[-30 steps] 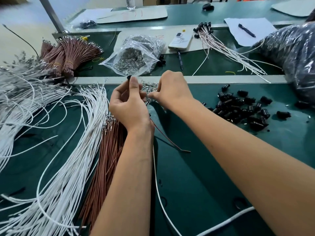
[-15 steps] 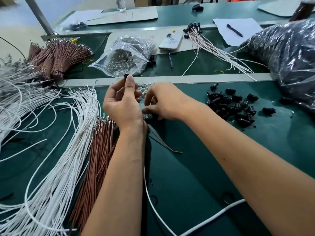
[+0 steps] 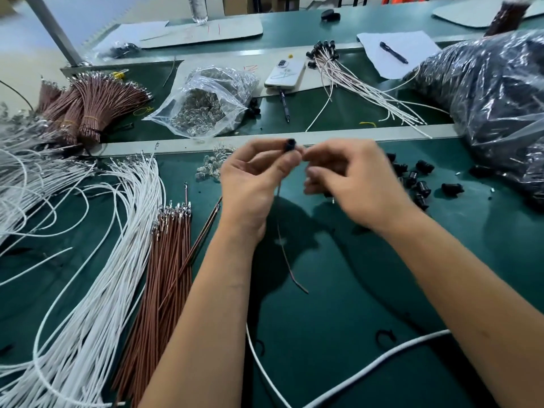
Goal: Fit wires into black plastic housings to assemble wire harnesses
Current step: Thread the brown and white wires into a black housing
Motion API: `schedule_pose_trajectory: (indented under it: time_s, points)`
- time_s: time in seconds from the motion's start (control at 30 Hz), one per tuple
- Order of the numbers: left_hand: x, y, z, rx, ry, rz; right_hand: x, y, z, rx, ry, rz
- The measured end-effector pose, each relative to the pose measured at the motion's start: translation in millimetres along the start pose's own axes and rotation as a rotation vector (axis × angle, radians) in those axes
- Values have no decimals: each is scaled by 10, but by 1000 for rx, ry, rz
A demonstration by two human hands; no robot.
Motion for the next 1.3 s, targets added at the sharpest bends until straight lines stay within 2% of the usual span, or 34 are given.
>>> schedule_pose_trajectory:
  time_s: [0.1,0.17,0.27,0.7,0.93,1.3]
  points:
    - [-92,-272,-76,8,37,-249,-190,414,70,152,83,174]
    - [-131,-339,-92,17,41,-313,-324,536,67,250,154,242]
    - [-162,-373,-94,3,43,-348,-471,523,-56,179,310,280]
    - [-141,-361,-147,-1,55,-349,-590,442,-188,-101,441,287]
    - [-144,-343,-171,80,58,-355,-560,434,-137,-128,437,266]
    - [-147,-353,-198,152,81,-367,-526,451,-151,-303,434,221]
Point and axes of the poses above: each hand's wrist, its own x-axis towards the middle knuckle, its own y-axis out of the back of the hand, z = x × y, the point moved 8 cm from there along x, towards the middle knuckle, and after that the axes turned 10 degrees about -y, right-handed, at the moved point
